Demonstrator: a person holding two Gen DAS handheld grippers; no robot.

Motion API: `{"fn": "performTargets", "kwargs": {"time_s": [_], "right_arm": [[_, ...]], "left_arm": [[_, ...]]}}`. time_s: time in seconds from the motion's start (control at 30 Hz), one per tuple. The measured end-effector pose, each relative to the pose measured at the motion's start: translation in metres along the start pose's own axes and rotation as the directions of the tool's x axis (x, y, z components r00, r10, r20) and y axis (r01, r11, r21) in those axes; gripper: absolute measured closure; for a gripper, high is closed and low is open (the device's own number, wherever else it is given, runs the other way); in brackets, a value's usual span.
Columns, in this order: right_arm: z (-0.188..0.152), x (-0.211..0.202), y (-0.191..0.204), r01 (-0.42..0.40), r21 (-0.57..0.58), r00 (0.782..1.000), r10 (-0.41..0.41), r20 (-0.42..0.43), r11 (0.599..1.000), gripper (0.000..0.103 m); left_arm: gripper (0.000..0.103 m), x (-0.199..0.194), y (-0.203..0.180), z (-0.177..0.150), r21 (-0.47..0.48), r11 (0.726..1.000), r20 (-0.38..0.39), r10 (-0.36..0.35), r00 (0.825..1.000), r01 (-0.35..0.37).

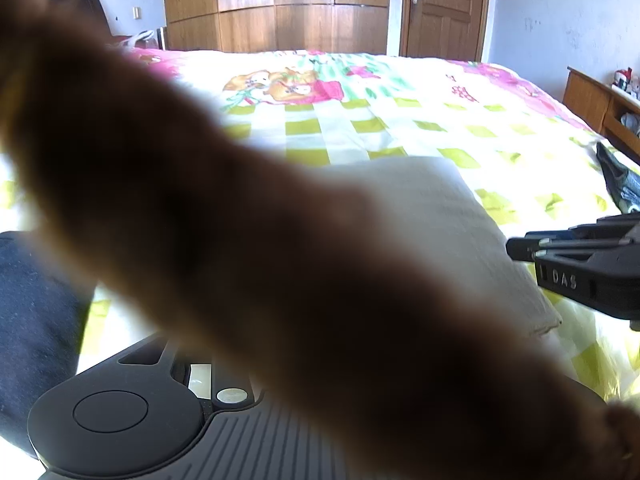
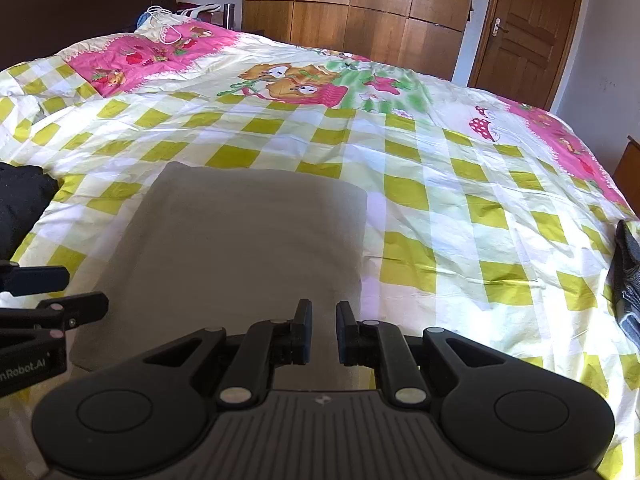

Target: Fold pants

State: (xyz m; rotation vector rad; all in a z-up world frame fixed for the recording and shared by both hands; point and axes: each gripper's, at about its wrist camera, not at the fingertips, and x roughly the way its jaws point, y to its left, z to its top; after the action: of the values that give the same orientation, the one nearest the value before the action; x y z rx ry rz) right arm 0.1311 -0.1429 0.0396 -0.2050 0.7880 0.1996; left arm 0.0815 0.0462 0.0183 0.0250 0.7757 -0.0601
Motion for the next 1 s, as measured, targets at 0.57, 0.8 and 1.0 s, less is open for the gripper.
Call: {"fn": "performTargets", "kwargs": {"time_s": [0.57,0.8,1.0], "right_arm": [[-0.006,0.015,0.011,0.017,-0.026,0.999,-0.018,-0.045,1.0,0.074],[-0.009,0.018,0.006,0.015,-0.001,0.998,-0.015,-0.062,1.0,0.074],[-0.009,0.018,0.006,0.013,0.004,0.998,-0.013,-0.064,1.0,0.073]], "left_arm": [[0.062,0.021,-0.003,-0.001,-0.003,0.999,-0.032,-0.035,0.999,0.035],[0.06,0.024,-0.004,-0.002,-0.009,0.999,-0.041,-0.038,0.998,0.038],[0.06,0.023,-0.004,-0.001,-0.008,0.999,-0.036,-0.04,0.999,0.04]]}}
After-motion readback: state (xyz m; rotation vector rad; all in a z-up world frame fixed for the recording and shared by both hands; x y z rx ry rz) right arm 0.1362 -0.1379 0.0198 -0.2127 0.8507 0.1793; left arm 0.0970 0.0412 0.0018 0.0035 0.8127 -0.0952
